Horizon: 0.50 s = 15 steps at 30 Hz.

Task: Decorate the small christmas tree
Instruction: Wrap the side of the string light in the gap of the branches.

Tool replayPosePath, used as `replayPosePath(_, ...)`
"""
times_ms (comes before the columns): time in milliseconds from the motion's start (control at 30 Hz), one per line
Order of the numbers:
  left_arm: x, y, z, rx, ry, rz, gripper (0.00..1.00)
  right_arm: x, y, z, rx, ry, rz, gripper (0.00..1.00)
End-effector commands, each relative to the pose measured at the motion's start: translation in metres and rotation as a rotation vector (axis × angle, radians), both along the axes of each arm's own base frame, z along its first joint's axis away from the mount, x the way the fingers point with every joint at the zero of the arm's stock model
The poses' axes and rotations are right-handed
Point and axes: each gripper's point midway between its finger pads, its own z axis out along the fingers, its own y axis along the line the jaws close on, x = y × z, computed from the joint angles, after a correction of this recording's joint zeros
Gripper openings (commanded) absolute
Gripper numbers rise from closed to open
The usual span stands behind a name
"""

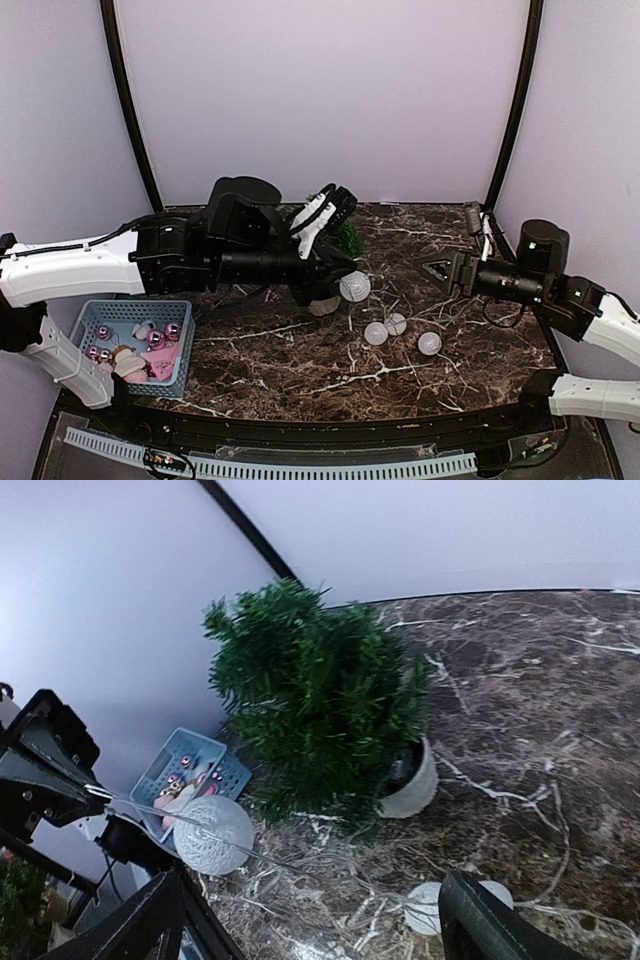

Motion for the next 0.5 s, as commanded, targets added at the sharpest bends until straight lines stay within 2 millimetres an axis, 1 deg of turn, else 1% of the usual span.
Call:
replayPosePath(0,-0.005,0.01,0.036,-0.077,0.02,0.017,0.0,-0.017,0.04,0.003,0.066,-0.064,0.23,0.88)
replayPosePath(100,-0.001,0.014,0.039,-0.083,0.036,0.037,0.0,-0.011,0.053,-0.012,0.015,-0.068,0.234,0.88)
replayPosePath(200,0.0,0.015,0.04,-0.091,0.053,0.038,0.0,-0.008,0.069,-0.026,-0.057,-0.081,0.254,0.84)
replayPosePath(300,0.001,0.016,0.043,-0.102,0.065,0.039,0.0,-0.004,0.082,-0.033,-0.091,-0.101,0.241,0.78)
replayPosePath(367,0.001,0.017,0.046,-0.111,0.067,0.038,0.0,0.005,0.085,-0.04,-0.113,-0.111,0.184,0.76)
replayPosePath(433,0.001,0.018,0.049,-0.124,0.069,0.038,0.0,0.022,0.08,-0.051,-0.131,-0.103,0.066,0.71)
replayPosePath(467,0.0,0.018,0.049,-0.126,0.073,0.035,0.0,0.03,0.076,-0.053,-0.122,-0.103,0.012,0.66)
